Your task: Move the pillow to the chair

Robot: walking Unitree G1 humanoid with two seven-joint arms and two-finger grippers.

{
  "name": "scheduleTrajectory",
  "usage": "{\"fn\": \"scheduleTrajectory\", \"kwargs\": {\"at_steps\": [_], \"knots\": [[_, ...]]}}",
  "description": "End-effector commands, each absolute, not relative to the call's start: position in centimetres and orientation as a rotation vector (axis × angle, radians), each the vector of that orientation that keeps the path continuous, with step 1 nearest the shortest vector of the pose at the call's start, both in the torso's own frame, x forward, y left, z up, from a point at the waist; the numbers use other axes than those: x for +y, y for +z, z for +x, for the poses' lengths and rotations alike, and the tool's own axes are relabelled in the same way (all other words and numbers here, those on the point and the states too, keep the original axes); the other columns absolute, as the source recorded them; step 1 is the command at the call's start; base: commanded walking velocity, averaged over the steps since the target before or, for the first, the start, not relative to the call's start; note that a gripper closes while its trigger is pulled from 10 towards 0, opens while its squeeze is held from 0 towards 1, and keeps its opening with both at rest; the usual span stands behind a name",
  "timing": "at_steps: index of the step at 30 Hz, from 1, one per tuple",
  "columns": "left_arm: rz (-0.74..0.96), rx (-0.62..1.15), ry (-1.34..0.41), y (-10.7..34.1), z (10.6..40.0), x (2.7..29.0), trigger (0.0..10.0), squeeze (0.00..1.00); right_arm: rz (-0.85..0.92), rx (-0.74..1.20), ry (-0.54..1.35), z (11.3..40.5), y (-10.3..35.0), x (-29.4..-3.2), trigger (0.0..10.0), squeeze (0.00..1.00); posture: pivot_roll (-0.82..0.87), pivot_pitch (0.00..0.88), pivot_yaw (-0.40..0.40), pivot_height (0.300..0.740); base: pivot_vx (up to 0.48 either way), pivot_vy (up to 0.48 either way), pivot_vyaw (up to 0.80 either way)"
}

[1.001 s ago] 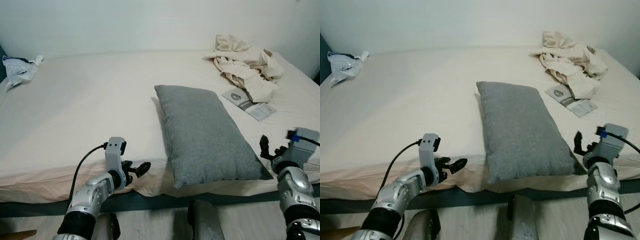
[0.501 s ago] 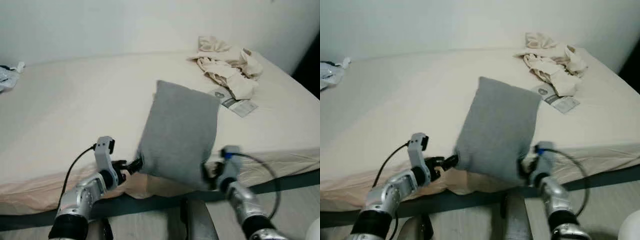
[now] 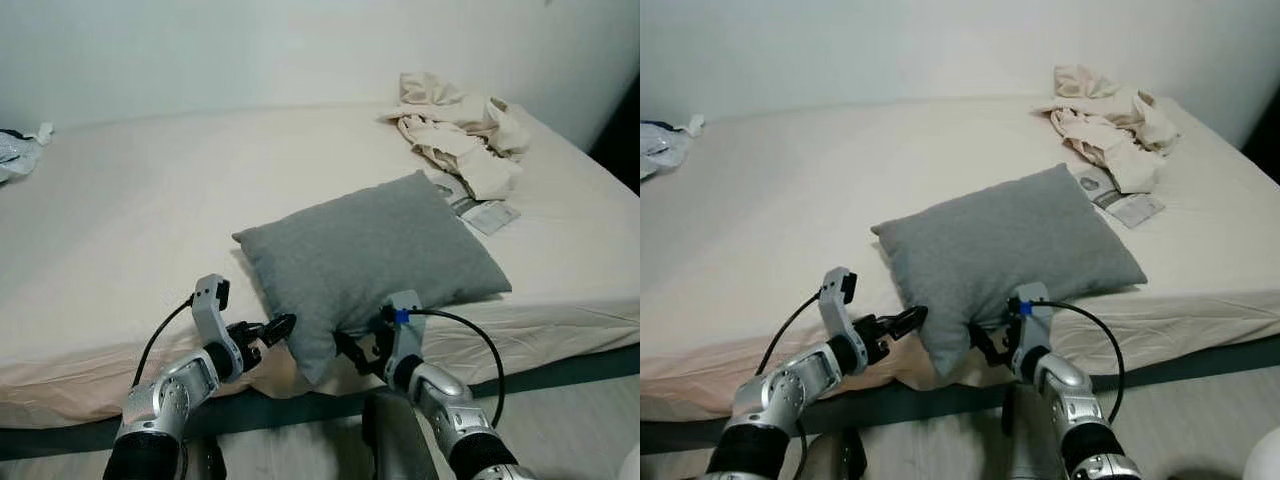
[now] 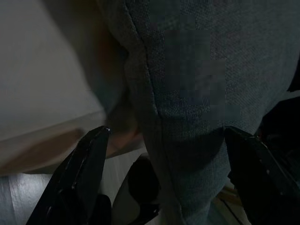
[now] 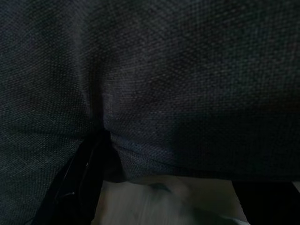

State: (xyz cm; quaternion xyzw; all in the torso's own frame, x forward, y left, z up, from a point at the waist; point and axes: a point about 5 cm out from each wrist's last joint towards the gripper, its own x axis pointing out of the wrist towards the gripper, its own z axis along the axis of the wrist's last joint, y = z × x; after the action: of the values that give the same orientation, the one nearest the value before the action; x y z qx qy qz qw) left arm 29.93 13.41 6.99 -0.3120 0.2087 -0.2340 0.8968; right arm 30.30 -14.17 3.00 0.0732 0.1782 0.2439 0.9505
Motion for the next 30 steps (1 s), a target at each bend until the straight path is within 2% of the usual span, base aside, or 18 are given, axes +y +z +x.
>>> {"fn": "scheduleTrajectory", "kwargs": {"at_steps": [1,4,5,7,8,11,18,19,20,21,28,29,30], "knots": [[-0.699,0.432,-0.436,6.6,29.7,13.6,10.0,0.00,0.150,0.381,0.509,30.0,2.7,-13.9,10.0,0.00,-0.04,0.117,-0.001,0.543,0.000,0.000,0.00],[-0.788,0.407,-0.391,6.8,30.1,13.4,10.0,0.00,0.153,0.371,0.528,30.0,3.1,-13.7,10.0,0.00,-0.04,0.117,0.000,0.543,0.000,0.000,0.00],[-0.824,0.396,-0.375,7.0,30.3,13.3,10.0,0.49,0.163,0.363,0.562,30.0,3.4,-13.3,10.0,0.00,-0.04,0.117,0.002,0.543,0.000,0.000,0.00],[-0.844,0.389,-0.367,7.1,30.4,13.2,10.0,0.49,0.171,0.358,0.587,29.9,3.6,-13.0,10.0,0.00,-0.04,0.117,0.002,0.543,0.000,0.000,0.00],[-0.866,0.387,-0.350,7.1,30.6,13.2,10.0,1.00,0.186,0.352,0.639,29.7,3.9,-12.4,10.0,0.00,-0.04,0.116,0.002,0.543,0.000,0.000,0.00],[-0.907,0.371,-0.323,7.2,30.9,13.1,10.0,1.00,0.226,0.326,0.782,29.0,5.1,-11.1,10.0,0.00,-0.05,0.116,0.004,0.543,0.000,0.000,0.00],[-0.949,0.331,-0.332,7.7,31.5,12.6,10.0,1.00,0.247,0.312,0.815,28.8,5.6,-11.0,10.0,0.00,-0.05,0.121,0.001,0.543,0.000,0.000,0.00],[-0.963,0.312,-0.349,7.9,31.8,11.6,10.0,0.85,0.252,0.320,0.809,28.7,5.5,-11.3,10.0,0.00,-0.05,0.124,-0.003,0.543,0.000,0.000,0.00],[-0.967,0.309,-0.366,8.0,32.0,11.0,10.0,0.20,0.252,0.326,0.806,28.7,5.4,-11.4,10.0,0.00,-0.05,0.124,-0.003,0.543,0.000,0.000,0.00],[-0.970,0.309,-0.380,8.2,32.1,10.5,10.0,0.00,0.252,0.331,0.808,28.7,5.4,-11.4,10.0,0.00,-0.05,0.124,-0.003,0.543,0.000,0.000,0.00],[-0.980,0.317,-0.459,9.0,32.3,8.6,10.0,0.00,0.225,0.377,0.828,28.0,5.0,-11.6,10.0,0.00,-0.06,0.125,-0.002,0.543,0.000,0.000,0.00],[-0.970,0.341,-0.465,8.9,32.3,8.2,3.1,0.00,0.207,0.400,0.824,27.7,4.5,-11.8,10.0,0.00,-0.06,0.125,-0.002,0.543,0.000,0.000,0.00],[-0.963,0.354,-0.455,8.6,32.3,8.0,0.0,0.00,0.194,0.418,0.799,27.5,4.1,-12.2,10.0,0.00,-0.05,0.128,-0.002,0.543,0.000,0.000,0.00]]}}
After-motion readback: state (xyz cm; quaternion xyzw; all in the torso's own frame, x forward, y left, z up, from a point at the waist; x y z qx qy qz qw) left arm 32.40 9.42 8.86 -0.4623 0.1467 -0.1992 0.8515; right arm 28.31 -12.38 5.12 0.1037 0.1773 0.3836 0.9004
